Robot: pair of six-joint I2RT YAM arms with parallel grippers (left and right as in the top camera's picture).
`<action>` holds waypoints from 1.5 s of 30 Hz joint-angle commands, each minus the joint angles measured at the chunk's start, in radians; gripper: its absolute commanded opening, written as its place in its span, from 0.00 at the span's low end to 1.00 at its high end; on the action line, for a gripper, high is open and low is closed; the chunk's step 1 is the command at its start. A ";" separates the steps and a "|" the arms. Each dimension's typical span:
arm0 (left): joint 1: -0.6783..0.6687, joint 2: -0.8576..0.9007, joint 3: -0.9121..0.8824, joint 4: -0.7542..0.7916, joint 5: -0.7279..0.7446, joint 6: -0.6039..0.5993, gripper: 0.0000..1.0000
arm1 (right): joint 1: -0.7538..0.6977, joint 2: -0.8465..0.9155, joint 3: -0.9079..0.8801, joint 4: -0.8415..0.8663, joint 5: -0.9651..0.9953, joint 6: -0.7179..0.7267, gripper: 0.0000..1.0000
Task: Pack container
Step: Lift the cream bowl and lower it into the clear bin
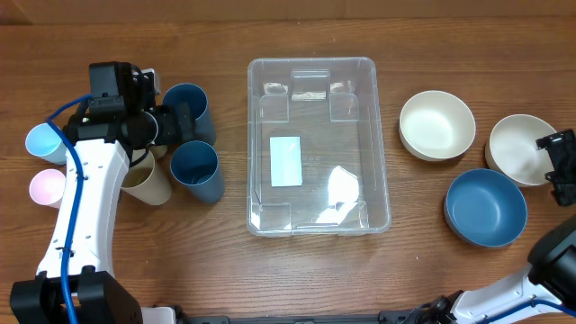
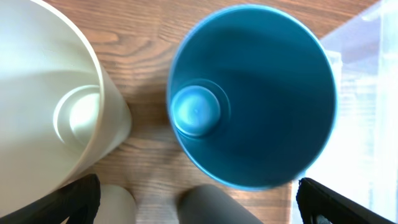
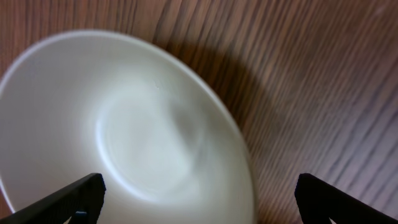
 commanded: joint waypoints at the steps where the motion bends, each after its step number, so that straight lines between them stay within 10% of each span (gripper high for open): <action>1: -0.002 0.007 0.100 -0.061 0.077 0.008 1.00 | 0.001 0.050 -0.011 0.018 -0.008 -0.009 0.94; 15: -0.002 0.002 0.813 -0.483 -0.153 0.107 1.00 | 0.056 0.127 -0.012 0.056 -0.029 -0.010 0.73; 25: -0.002 -0.167 1.083 -0.563 -0.232 0.107 1.00 | 0.056 0.084 -0.010 0.047 -0.028 -0.014 0.04; 37: -0.002 -0.208 1.083 -0.591 -0.241 0.106 1.00 | 0.104 -0.367 -0.010 0.019 -0.139 0.007 0.04; 45: -0.002 -0.200 1.083 -0.594 -0.241 0.106 1.00 | 0.583 -0.569 -0.010 -0.124 -0.163 -0.133 0.04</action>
